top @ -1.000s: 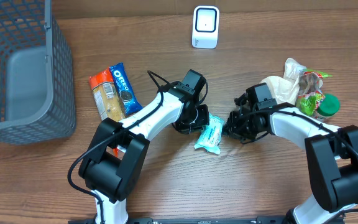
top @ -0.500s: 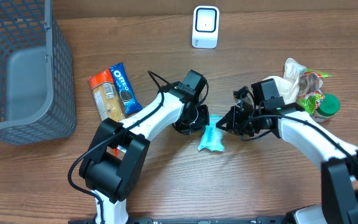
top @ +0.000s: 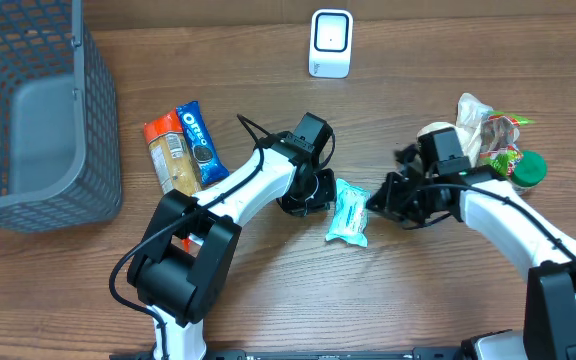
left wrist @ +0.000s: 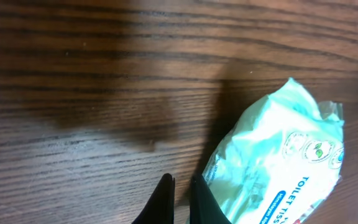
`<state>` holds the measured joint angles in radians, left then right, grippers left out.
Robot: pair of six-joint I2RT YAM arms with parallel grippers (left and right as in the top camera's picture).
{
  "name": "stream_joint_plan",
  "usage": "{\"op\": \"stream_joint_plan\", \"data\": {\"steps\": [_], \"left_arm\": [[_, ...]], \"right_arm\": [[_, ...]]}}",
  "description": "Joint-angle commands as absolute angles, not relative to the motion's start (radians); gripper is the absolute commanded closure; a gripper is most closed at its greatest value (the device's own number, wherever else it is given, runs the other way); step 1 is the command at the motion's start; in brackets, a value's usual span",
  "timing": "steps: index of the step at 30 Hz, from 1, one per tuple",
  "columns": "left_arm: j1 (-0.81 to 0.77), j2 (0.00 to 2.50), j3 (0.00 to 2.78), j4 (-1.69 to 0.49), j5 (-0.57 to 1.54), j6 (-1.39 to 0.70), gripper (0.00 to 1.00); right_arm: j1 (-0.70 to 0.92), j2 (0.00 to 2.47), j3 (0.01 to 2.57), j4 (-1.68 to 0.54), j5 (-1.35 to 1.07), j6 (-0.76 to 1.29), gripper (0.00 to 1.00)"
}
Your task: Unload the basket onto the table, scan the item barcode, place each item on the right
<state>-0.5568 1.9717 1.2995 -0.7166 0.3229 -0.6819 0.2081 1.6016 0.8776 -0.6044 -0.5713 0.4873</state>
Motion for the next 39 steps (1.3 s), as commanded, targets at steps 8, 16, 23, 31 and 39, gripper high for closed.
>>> {"op": "stream_joint_plan", "data": {"steps": [8,16,23,31,39], "left_arm": [[-0.57,1.975,1.303,-0.694,0.334,-0.694,0.96],[-0.571,1.975,1.304,-0.661,0.369,-0.673,0.96],[-0.572,1.975,1.306,-0.658,0.397,-0.653,0.96],[-0.565,2.022,1.303,-0.661,0.431,-0.659,0.96],[-0.571,2.052,1.304,-0.63,0.498,-0.688,0.96]], "right_arm": [[0.221,1.674,0.847,-0.527,-0.474,0.497,0.96],[0.241,1.787,0.835,-0.44,-0.554,0.447,0.96],[0.28,1.798,0.835,-0.352,-0.696,0.433,0.96],[0.281,1.793,0.84,-0.304,-0.852,0.434,0.96],[0.281,1.734,0.845,-0.299,-0.9,0.443,0.96]]}}
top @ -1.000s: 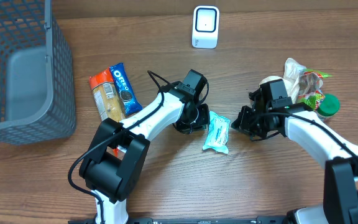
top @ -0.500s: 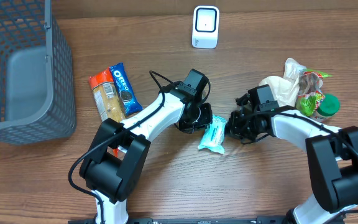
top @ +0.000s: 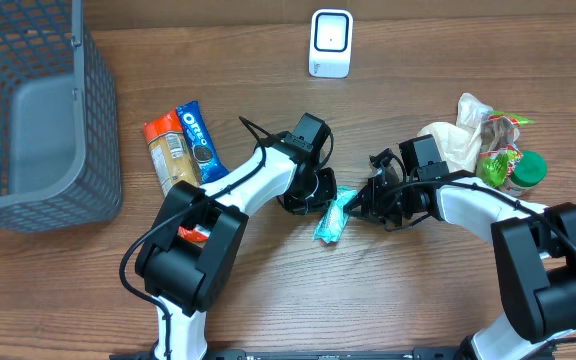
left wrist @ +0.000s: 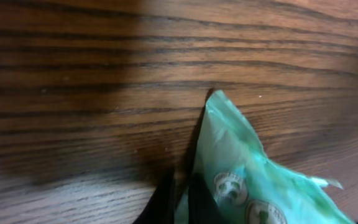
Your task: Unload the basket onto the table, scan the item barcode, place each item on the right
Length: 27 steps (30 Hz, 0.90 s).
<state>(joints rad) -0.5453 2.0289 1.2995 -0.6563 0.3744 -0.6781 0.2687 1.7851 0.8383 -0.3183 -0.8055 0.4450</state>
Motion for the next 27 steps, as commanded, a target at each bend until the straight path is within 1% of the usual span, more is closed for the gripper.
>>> {"op": "stream_joint_plan", "data": {"steps": [1,9,13,17,21,27], "left_arm": [[-0.571,2.052,1.304,-0.624,0.508,-0.689,0.96],[-0.57,2.052,1.304,-0.584,0.66,-0.719,0.96],[-0.57,2.052,1.304,-0.575,0.71,-0.738,0.96],[-0.545,2.052,1.304,-0.579,0.717,-0.737,0.96],[-0.494,2.052,1.304,-0.582,0.676,-0.713,0.96],[-0.402,2.052,1.304,-0.682,0.467,-0.646,0.96]], "right_arm": [[0.281,1.727,0.845,-0.299,-0.899,0.446,0.96],[0.315,1.722,0.845,-0.248,-0.897,0.516,0.96],[0.358,1.722,0.845,-0.226,-0.81,0.582,0.96],[0.364,1.722,0.844,-0.245,-0.755,0.603,0.96],[0.365,1.723,0.844,-0.271,-0.706,0.603,0.96],[0.368,1.724,0.844,-0.29,-0.665,0.603,0.96]]}}
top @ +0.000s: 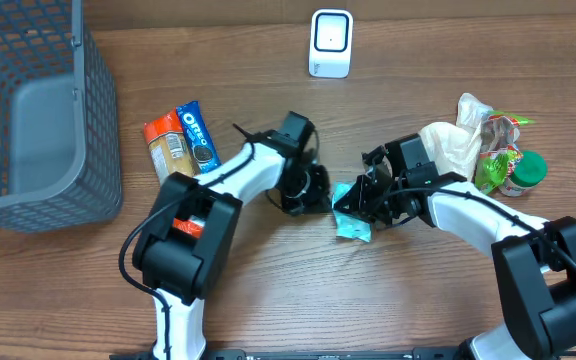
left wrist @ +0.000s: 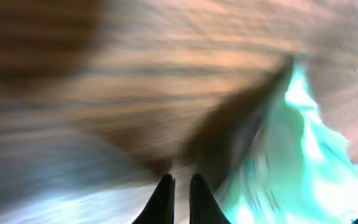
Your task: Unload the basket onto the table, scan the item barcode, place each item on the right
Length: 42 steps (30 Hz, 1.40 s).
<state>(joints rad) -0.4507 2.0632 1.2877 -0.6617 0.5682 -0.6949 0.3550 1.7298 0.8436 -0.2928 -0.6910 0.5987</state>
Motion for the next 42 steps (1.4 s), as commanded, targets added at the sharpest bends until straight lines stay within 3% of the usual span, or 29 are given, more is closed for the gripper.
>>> {"op": "stream_joint_plan", "data": {"steps": [1,6,9,16,23,28,32,33,36,37,42], "left_arm": [[-0.388,2.052,1.304,-0.7,0.43,-0.635,0.96],[-0.336,2.052,1.304,-0.739,0.327,-0.604,0.96],[-0.319,2.052,1.304,-0.741,0.31,-0.598,0.96],[-0.295,2.052,1.304,-0.778,0.247,-0.55,0.96],[-0.292,2.052,1.304,-0.782,0.243,-0.542,0.77],[-0.292,2.052,1.304,-0.802,0.229,-0.538,0.77],[-0.292,2.052,1.304,-0.815,0.228,-0.538,0.79],[-0.292,2.052,1.304,-0.815,0.229,-0.538,0.79],[-0.292,2.052,1.304,-0.815,0.229,-0.538,0.73],[-0.292,2.052,1.304,-0.814,0.229,-0.538,0.7],[-0.293,2.052,1.304,-0.807,0.228,-0.538,0.52]], "right_arm": [[0.371,1.724,0.844,-0.289,-0.661,0.603,0.96],[0.4,1.726,0.846,-0.281,-0.665,0.594,0.94],[0.41,1.711,0.876,-0.302,-0.682,0.572,0.79],[0.359,1.569,1.031,-0.492,-0.651,0.507,0.59],[0.251,1.5,1.113,-0.718,-0.555,0.384,0.55],[0.26,1.541,1.099,-0.773,-0.449,0.331,0.53],[0.299,1.593,1.075,-0.765,-0.371,0.332,0.54],[0.307,1.607,1.067,-0.759,-0.362,0.332,0.58],[0.321,1.644,1.05,-0.746,-0.352,0.332,0.89],[0.322,1.651,1.047,-0.744,-0.35,0.332,0.95],[0.336,1.675,1.045,-0.718,-0.332,0.332,0.96]]}}
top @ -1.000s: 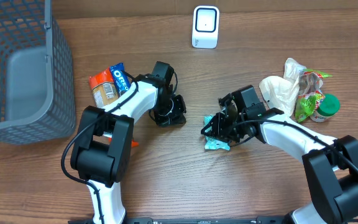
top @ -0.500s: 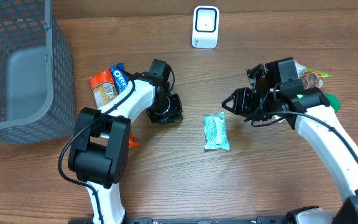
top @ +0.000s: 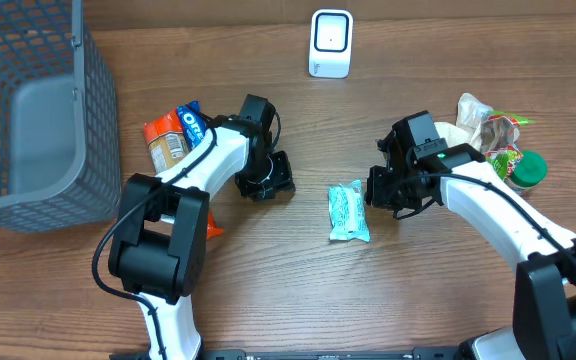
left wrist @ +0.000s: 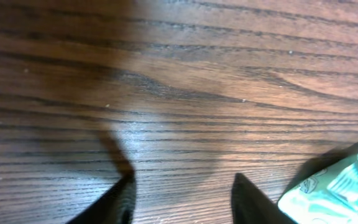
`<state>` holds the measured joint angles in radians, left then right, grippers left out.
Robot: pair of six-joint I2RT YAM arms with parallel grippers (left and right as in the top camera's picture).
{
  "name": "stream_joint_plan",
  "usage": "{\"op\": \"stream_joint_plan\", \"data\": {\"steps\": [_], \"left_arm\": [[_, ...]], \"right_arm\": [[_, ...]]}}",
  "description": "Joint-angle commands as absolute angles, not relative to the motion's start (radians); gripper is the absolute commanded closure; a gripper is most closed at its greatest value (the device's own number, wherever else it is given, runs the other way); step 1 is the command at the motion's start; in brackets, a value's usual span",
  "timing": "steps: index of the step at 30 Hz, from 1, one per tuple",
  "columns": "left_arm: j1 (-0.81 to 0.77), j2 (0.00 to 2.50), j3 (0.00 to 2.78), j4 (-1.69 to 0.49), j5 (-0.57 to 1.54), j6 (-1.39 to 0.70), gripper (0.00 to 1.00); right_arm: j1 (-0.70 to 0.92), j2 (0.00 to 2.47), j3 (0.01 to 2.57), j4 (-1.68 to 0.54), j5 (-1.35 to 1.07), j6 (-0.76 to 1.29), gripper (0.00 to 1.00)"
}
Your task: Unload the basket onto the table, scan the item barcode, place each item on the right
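The pale green tissue pack (top: 348, 212) lies flat on the wooden table (top: 268, 290) between both arms; its corner shows in the left wrist view (left wrist: 347, 186). My left gripper (top: 280, 186) is open, well left of the pack, with nothing between its fingers (left wrist: 120, 199). My right gripper (top: 380, 190) hangs just off the pack's upper right corner; whether its jaws are open or shut is hidden. The white scanner (top: 330, 43) stands at the table's far edge.
A grey mesh basket (top: 28, 110) fills the far left. An Oreo pack (top: 190, 120) and an orange snack pack (top: 166, 142) lie beside my left arm. Bags and a green-lidded jar (top: 528, 170) crowd the right edge.
My left gripper has opened and now sits further left, away from the pack. The pack, tilted up against the right gripper before, now lies flat slightly lower on the table.
The pack first lay flat between both grippers, my left one shut at its left edge. Then it stood up on edge with the right gripper close against it. Then it was tilted by the right gripper. Now it rests flat, both grippers apart from it.
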<state>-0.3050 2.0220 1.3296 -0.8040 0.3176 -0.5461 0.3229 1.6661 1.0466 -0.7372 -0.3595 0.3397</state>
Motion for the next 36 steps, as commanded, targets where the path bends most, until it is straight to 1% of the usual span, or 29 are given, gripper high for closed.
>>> {"op": "stream_joint_plan", "data": {"steps": [1,5,9,11,19,26,27,30,33,36], "left_arm": [[-0.293,2.052,1.304,-0.805,0.228,-0.538,0.49],[-0.293,2.052,1.304,-0.8,0.224,-0.538,0.36],[-0.293,2.052,1.304,-0.796,0.218,-0.538,0.3],[-0.294,2.052,1.304,-0.793,0.218,-0.538,0.29],[-0.294,2.052,1.304,-0.786,0.21,-0.538,0.27],[-0.295,2.052,1.304,-0.773,0.21,-0.538,0.25],[-0.295,2.052,1.304,-0.774,0.21,-0.538,0.25],[-0.295,2.052,1.304,-0.777,0.204,-0.538,0.26],[-0.295,2.052,1.304,-0.778,0.201,-0.538,0.26],[-0.295,2.052,1.304,-0.779,0.198,-0.537,0.27]], "right_arm": [[0.344,1.681,1.045,-0.71,-0.332,0.332,0.96],[0.388,1.714,1.045,-0.685,-0.331,0.34,0.96],[0.427,1.741,1.045,-0.676,-0.309,0.345,0.96],[0.435,1.757,1.045,-0.678,-0.271,0.371,0.96],[0.44,1.856,1.045,-0.672,-0.27,0.371,0.96],[0.492,1.884,1.048,-0.679,-0.27,0.37,0.96],[0.493,1.884,1.056,-0.689,-0.272,0.371,0.91],[0.482,1.879,1.108,-0.754,-0.29,0.37,0.71],[0.456,1.857,1.201,-0.856,-0.292,0.37,0.63],[0.429,1.825,1.307,-0.958,-0.292,0.37,0.57]]}}
